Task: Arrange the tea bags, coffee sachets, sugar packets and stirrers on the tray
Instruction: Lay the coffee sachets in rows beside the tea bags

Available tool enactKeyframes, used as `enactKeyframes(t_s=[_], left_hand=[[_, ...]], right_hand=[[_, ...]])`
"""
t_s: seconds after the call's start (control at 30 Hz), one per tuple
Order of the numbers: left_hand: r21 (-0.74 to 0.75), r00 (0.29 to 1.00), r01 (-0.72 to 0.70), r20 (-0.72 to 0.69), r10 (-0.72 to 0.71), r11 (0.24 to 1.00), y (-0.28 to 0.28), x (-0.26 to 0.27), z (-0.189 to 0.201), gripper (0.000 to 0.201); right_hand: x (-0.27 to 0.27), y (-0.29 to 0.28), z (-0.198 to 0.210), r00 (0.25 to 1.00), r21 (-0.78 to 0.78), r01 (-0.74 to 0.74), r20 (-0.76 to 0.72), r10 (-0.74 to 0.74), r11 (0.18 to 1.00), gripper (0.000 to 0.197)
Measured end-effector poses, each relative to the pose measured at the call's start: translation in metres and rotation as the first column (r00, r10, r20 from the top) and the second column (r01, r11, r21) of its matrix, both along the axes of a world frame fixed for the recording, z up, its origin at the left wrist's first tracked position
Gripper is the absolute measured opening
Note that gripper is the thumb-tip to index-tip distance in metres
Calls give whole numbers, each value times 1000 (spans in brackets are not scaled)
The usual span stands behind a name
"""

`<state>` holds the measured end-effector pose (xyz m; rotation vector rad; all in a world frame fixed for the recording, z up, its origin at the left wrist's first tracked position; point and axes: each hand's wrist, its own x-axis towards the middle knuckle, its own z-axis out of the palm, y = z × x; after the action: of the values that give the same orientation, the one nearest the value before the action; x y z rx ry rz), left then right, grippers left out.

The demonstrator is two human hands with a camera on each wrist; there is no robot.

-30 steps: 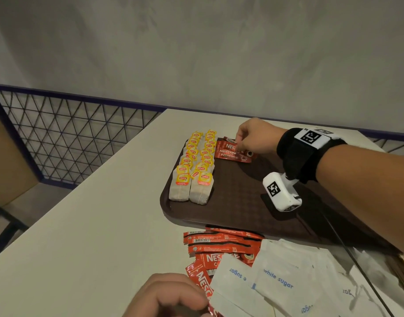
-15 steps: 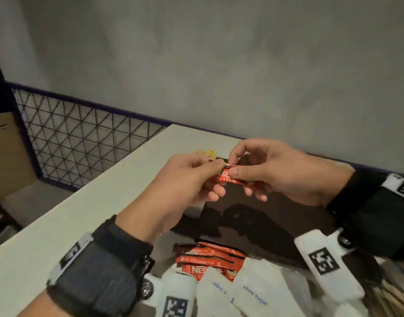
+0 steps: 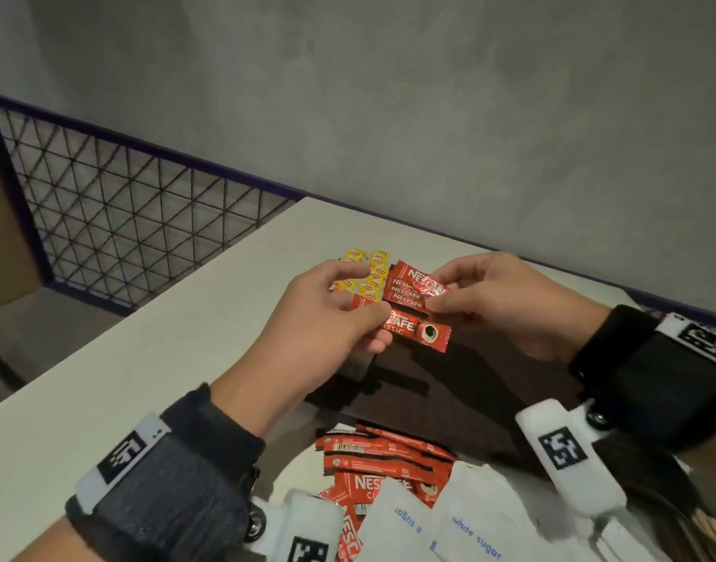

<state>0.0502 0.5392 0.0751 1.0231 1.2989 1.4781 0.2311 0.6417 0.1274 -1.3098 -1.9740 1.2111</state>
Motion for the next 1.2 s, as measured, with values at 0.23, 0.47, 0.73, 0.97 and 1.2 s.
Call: enactKeyframes(t_s=[0.23,0.47,0.73,0.97,1.2], left_hand=[[9,998,-38,42,37,999,6,-10,-3,10],[-4,997,-36,62,36,999,8,-12,-3,7],[-47,1000,9,-4,-9,999,5,-6,-3,4],[-73,998,10,-58,-14,997,4,-3,-5,5],[-70,999,15,-44,-18,997,6,-3,-8,6]], right_hand=[[-4,64,-20,771,310,-202,635,-44,929,12],[-21,77,-37,723,255,-233,690,-8,938,6],[-27,75,-47,672,349,-243,733,-103,905,10],[-33,78,-48,679,348,-241,727,-99,906,22],[-36,86,-52,698,384,-234,706,-121,893,16]])
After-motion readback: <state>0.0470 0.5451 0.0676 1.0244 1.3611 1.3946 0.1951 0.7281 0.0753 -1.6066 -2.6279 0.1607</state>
